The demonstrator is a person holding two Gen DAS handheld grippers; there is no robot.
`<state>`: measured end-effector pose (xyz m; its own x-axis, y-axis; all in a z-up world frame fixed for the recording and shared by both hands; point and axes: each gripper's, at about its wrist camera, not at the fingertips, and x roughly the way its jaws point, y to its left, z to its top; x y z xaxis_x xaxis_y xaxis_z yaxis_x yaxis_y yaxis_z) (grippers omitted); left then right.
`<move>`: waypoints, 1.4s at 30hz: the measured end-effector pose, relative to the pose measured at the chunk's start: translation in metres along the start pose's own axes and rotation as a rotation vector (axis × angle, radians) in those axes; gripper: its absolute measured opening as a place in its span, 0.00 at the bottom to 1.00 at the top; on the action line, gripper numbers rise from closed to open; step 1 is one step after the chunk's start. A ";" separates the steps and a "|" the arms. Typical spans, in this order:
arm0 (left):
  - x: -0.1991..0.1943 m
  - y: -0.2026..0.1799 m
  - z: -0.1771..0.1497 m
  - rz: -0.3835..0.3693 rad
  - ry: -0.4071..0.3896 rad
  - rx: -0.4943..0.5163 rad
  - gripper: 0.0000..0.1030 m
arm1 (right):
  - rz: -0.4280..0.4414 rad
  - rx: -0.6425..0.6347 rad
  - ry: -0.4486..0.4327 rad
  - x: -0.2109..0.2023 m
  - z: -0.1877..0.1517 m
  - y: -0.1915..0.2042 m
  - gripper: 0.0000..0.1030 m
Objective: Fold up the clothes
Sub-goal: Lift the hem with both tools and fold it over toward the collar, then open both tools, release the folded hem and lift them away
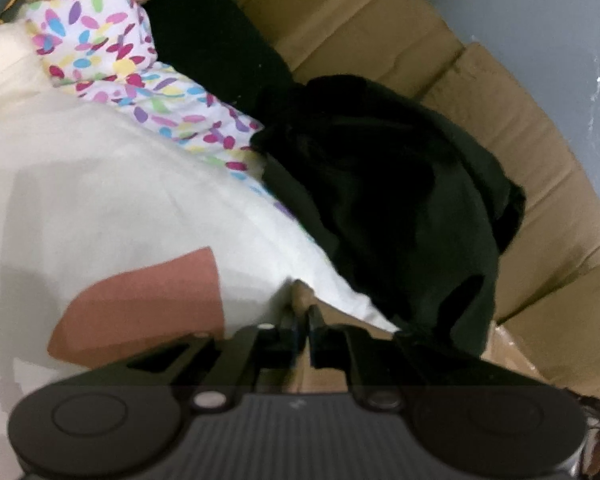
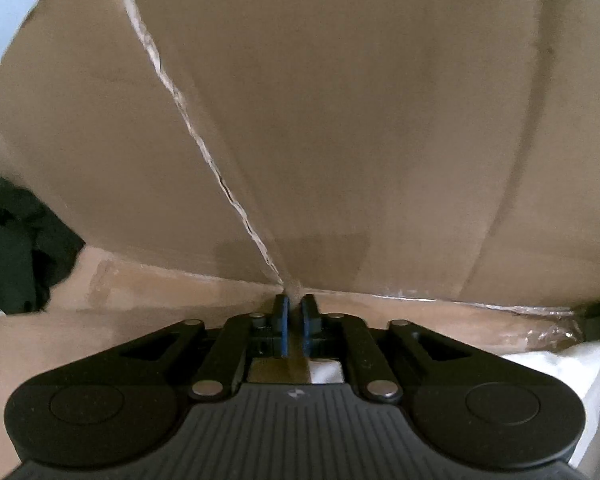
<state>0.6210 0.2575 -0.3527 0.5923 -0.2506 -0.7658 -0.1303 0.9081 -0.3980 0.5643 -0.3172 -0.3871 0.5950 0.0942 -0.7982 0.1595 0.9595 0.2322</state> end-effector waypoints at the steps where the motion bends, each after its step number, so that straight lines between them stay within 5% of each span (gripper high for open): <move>1: -0.002 -0.001 -0.001 0.001 0.004 0.004 0.23 | -0.002 -0.011 0.004 -0.003 0.000 0.001 0.21; 3: -0.010 -0.002 -0.009 0.009 0.010 -0.001 0.29 | -0.005 -0.024 0.005 -0.016 -0.001 0.003 0.37; 7: -0.026 -0.006 -0.021 0.030 0.030 0.006 0.50 | -0.012 -0.022 0.000 -0.041 -0.003 0.001 0.42; 16: -0.101 -0.013 -0.033 0.048 0.017 -0.002 0.61 | -0.005 -0.070 -0.018 -0.116 -0.014 0.002 0.43; 28: -0.231 -0.038 -0.045 0.024 -0.029 0.037 0.69 | 0.058 -0.138 -0.107 -0.265 -0.012 0.036 0.54; 31: -0.258 -0.048 -0.045 0.011 -0.040 0.071 0.69 | 0.061 -0.117 -0.162 -0.301 -0.013 0.034 0.65; 42: -0.304 -0.061 -0.083 -0.031 -0.094 0.108 0.72 | 0.064 -0.073 -0.208 -0.361 -0.041 0.015 0.73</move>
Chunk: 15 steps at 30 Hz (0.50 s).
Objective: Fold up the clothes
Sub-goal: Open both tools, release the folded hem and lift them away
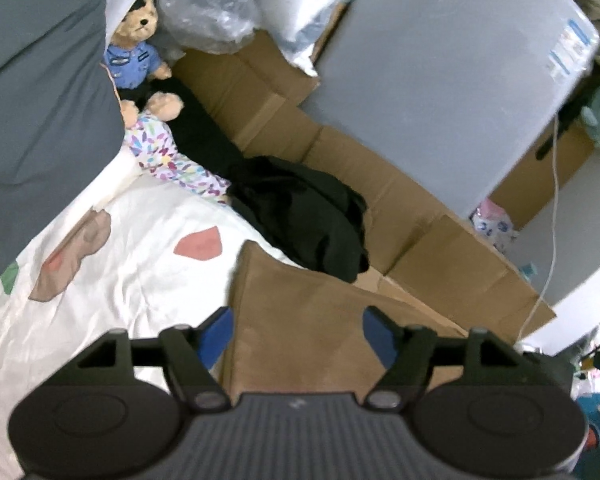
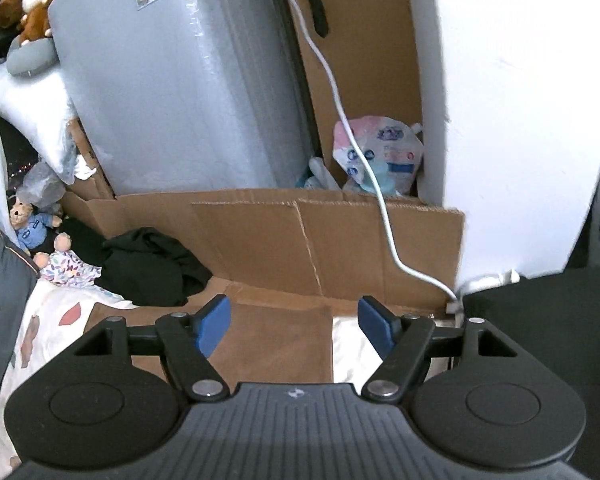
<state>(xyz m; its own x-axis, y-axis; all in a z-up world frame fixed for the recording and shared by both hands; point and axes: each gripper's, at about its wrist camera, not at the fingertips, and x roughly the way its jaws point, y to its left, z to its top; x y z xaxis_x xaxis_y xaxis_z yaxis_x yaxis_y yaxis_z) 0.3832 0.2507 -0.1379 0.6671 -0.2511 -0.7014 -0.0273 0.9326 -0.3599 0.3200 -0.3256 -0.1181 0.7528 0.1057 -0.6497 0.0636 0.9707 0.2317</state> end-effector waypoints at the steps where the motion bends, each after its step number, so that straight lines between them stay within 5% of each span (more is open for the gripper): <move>1: -0.002 -0.001 -0.002 0.005 0.002 0.005 0.72 | 0.001 0.012 0.002 -0.003 -0.006 -0.004 0.73; 13: -0.037 -0.001 -0.027 -0.034 -0.036 -0.023 0.81 | 0.063 0.061 -0.025 -0.033 -0.059 -0.018 0.73; 15: -0.043 -0.005 -0.030 -0.024 -0.059 -0.012 0.84 | 0.077 0.054 -0.022 -0.035 -0.062 -0.016 0.80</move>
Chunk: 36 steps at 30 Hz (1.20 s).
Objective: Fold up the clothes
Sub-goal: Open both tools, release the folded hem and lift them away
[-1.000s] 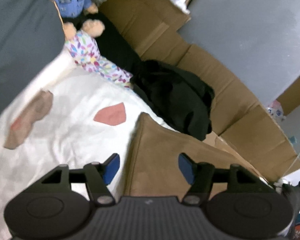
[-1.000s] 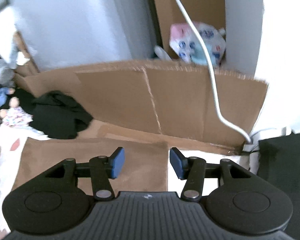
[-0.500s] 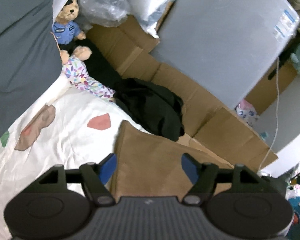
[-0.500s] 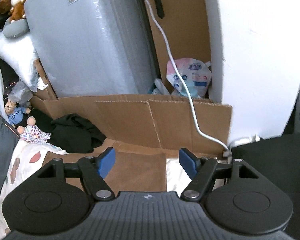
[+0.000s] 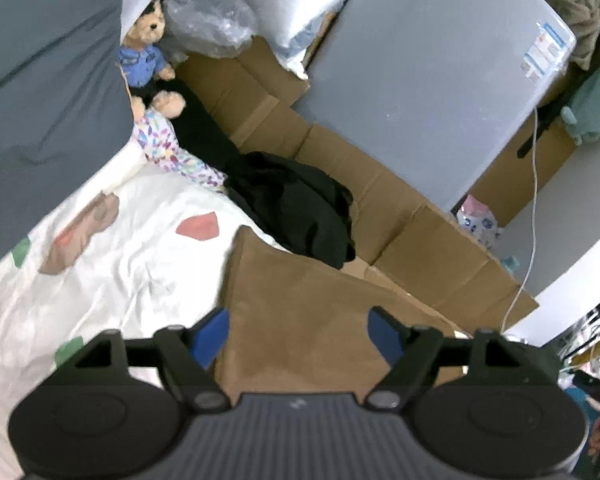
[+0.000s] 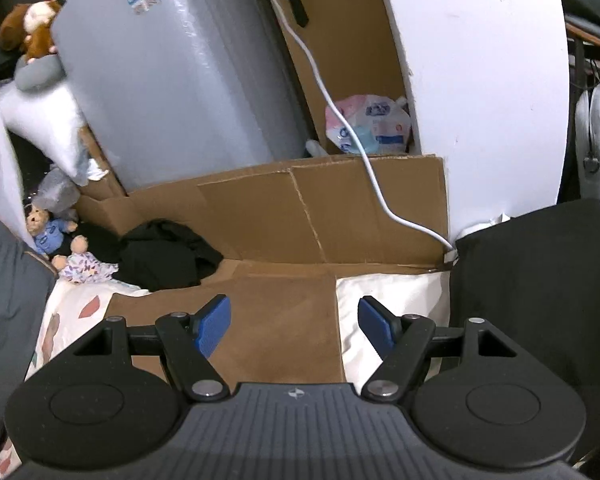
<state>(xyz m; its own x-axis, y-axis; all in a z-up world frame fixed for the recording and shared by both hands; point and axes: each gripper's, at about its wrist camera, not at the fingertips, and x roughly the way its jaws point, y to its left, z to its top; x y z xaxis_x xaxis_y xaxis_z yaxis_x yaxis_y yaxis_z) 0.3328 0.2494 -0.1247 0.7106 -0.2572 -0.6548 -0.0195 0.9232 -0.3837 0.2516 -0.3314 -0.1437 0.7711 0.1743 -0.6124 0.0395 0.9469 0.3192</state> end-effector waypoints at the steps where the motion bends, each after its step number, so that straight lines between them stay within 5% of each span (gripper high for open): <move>1: -0.002 -0.001 -0.001 -0.002 -0.004 0.001 0.84 | 0.007 -0.011 0.001 -0.002 -0.002 0.002 0.84; 5: 0.001 -0.004 -0.009 -0.030 0.040 0.012 0.84 | 0.009 -0.023 -0.009 -0.006 -0.009 0.006 0.91; 36: 0.095 0.037 -0.096 0.052 0.276 0.007 0.82 | -0.042 0.114 0.150 0.076 -0.115 -0.044 0.91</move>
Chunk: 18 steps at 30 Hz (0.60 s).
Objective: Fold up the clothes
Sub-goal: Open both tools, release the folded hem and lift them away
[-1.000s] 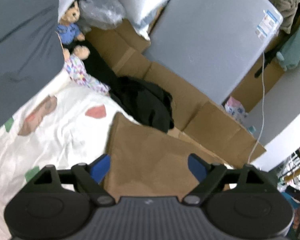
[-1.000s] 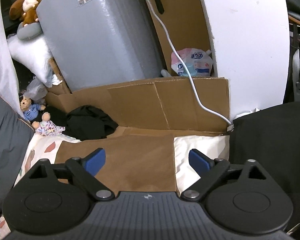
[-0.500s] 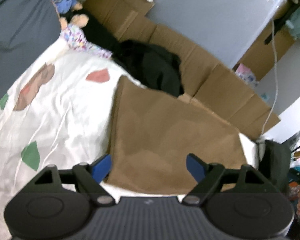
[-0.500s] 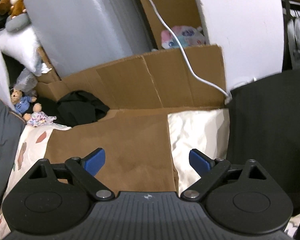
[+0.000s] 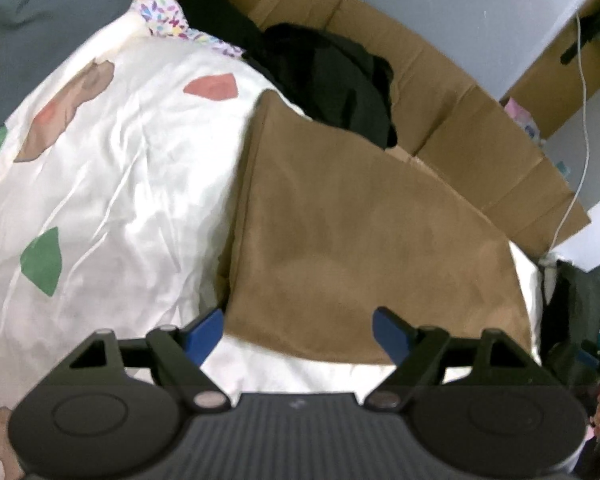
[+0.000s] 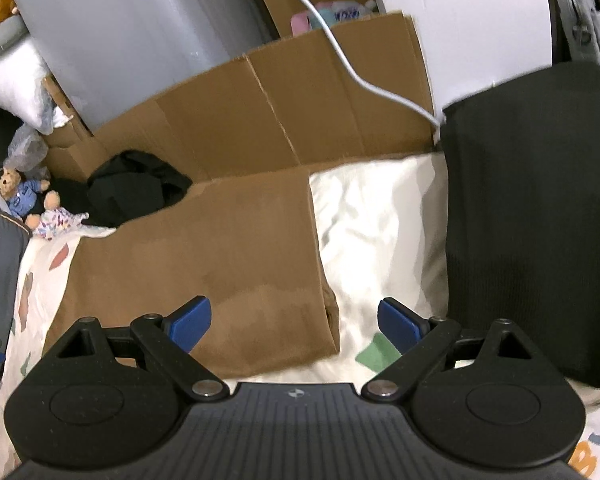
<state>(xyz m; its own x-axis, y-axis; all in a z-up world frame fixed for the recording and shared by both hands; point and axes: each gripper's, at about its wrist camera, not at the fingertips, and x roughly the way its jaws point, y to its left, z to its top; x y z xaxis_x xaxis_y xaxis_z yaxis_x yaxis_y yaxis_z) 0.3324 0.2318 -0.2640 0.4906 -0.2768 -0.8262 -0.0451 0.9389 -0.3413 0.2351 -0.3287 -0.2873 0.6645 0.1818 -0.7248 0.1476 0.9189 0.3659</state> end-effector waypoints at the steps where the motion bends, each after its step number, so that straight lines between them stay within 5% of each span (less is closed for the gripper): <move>1: 0.002 0.001 -0.001 0.000 0.002 -0.002 0.82 | -0.001 0.003 0.004 0.002 -0.001 -0.001 0.91; 8: 0.012 0.016 -0.008 0.053 -0.008 -0.005 0.82 | 0.005 0.019 0.029 0.017 -0.008 -0.011 0.90; 18: 0.036 0.037 -0.016 0.028 0.009 -0.037 0.69 | -0.004 0.036 0.084 0.046 -0.016 -0.022 0.71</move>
<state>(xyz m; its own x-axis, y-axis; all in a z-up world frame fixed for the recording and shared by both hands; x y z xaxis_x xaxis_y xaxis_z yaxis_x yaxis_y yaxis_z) 0.3347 0.2534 -0.3133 0.4809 -0.2525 -0.8396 -0.0911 0.9381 -0.3343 0.2510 -0.3350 -0.3381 0.6006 0.2079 -0.7720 0.1774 0.9068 0.3823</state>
